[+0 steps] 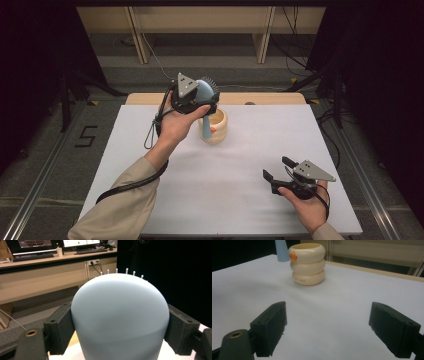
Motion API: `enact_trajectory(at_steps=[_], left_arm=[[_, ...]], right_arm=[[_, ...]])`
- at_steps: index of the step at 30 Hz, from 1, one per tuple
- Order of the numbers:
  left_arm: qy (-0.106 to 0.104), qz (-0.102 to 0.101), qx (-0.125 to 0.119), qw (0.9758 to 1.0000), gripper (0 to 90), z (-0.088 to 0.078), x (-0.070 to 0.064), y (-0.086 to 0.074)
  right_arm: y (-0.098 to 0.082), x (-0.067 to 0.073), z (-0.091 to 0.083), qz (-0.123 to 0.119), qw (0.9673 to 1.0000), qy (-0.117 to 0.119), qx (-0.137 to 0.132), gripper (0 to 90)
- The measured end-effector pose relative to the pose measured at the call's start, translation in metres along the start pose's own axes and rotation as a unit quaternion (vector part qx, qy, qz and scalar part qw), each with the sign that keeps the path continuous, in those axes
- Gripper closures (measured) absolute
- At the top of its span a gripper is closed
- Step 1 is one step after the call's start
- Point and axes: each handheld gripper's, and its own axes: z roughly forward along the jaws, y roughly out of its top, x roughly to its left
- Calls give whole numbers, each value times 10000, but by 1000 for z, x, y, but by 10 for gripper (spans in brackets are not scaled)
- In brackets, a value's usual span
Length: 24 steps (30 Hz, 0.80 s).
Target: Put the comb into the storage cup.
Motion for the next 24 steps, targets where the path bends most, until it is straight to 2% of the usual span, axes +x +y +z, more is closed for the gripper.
enact_trajectory(at_steps=[24], left_arm=[[28,11,-91,10000,200,-6,0,13]], right_arm=[[-1,-1,1,20,10000,-9,20,158]])
